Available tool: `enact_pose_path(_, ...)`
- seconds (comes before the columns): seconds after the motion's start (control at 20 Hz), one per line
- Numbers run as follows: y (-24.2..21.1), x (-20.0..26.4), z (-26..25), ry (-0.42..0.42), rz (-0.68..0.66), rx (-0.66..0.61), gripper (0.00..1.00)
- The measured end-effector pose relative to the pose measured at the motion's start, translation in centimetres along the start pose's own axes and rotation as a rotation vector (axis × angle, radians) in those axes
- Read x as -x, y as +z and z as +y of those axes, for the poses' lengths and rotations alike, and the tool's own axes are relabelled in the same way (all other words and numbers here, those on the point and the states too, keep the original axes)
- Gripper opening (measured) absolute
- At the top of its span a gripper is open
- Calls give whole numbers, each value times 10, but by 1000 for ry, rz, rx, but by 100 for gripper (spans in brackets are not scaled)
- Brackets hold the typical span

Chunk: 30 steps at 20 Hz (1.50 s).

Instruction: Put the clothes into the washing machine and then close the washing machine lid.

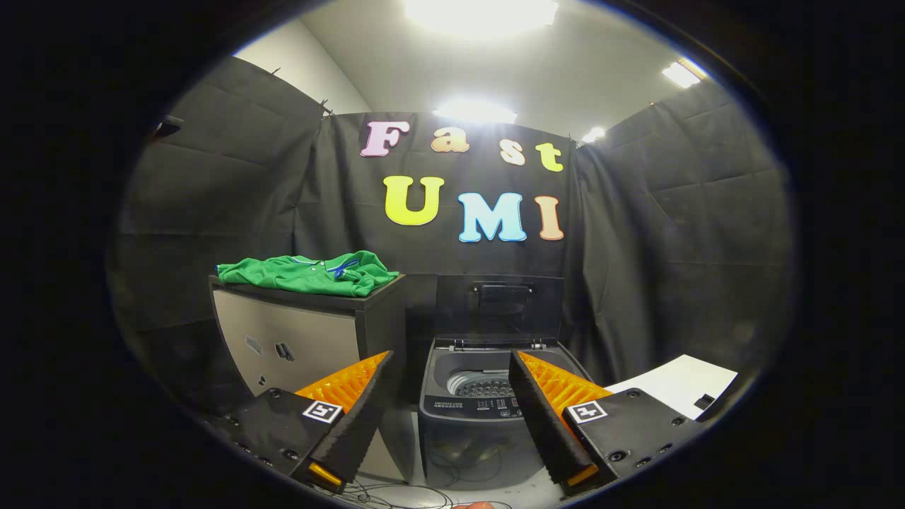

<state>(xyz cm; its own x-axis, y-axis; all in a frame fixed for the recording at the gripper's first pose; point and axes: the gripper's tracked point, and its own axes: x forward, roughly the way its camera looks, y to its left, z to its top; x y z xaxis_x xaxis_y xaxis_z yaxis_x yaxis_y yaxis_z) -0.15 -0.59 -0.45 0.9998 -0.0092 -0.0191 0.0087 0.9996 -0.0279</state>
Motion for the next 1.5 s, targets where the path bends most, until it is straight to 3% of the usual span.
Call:
enact_pose_path(0.95,20,-19,10,36,9,58,99)
enact_pose_path(1.15,40,-37,22,68,17,38,99)
enact_pose_path(1.5,113,-82,52,111,-15,-33,99)
